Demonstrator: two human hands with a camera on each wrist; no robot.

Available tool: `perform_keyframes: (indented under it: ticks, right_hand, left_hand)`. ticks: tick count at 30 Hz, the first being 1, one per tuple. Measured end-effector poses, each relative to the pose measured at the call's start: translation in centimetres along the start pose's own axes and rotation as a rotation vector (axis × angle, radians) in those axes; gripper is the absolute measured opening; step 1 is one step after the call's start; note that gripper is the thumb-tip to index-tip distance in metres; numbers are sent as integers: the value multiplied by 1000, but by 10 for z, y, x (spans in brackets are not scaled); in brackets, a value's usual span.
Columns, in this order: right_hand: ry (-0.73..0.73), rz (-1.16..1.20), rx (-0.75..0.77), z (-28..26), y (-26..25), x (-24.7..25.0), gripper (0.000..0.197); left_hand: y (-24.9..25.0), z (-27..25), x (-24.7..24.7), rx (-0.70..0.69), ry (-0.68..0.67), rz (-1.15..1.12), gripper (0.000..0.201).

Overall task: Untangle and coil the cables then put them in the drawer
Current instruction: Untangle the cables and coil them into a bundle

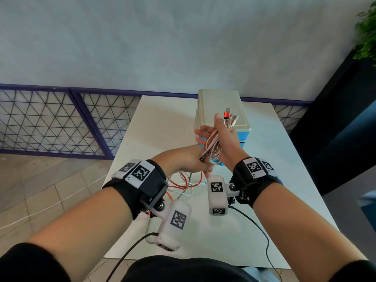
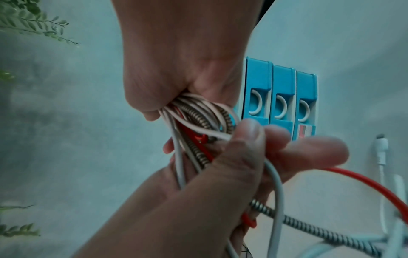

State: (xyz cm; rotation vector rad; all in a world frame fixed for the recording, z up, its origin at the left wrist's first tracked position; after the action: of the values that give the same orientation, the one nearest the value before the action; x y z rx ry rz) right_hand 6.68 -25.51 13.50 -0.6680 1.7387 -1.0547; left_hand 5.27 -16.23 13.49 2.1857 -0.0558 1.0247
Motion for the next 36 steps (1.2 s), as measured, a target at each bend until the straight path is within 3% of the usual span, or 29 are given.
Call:
perform_keyframes:
  ticks: [3,7,12,18,23,26,30,36]
  right_hand:
    - [60,-10,29,-2,-8,1,36]
    - [116,19,43,5,-20,5,41]
    - [105,142,115,22,-45,8,39]
    - [66,105,125,33,-64,0,40]
    - [104,42,198,42,-88,13,36]
    - [93,-5,225,42,-96,15,34]
    - [67,-177,300,41,-106,14,35]
    - [80,-330,318,47,-112,33,38]
  left_hand:
    - [-3,0,-3,-6,-44,-101,24]
    - [-7,2,-2,-32,8,-144,35]
    - [-17,2,-13,-103,61,-226,24]
    - [-34,18,-20,5,86,-181,29]
    - [-79,37,-33,130,59,-259,38]
    - [-61,31,-33,76,34,-347,17]
    - [-47,38,-29,-8,42,-405,25]
    - [-61,46,-6,-47,317,-454,33]
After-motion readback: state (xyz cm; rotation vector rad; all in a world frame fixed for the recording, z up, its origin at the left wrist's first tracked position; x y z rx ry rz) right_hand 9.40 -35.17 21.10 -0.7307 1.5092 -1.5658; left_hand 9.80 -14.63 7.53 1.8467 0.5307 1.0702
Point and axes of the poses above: each hand's wrist, its own z-axis towards the middle knuckle, its own x-axis out of the back of the hand, y = z × x, the point moved 7 cm from there along z, towards the middle knuckle, and after that the axes turned 6 degrees about x, right-handed, at the moved point
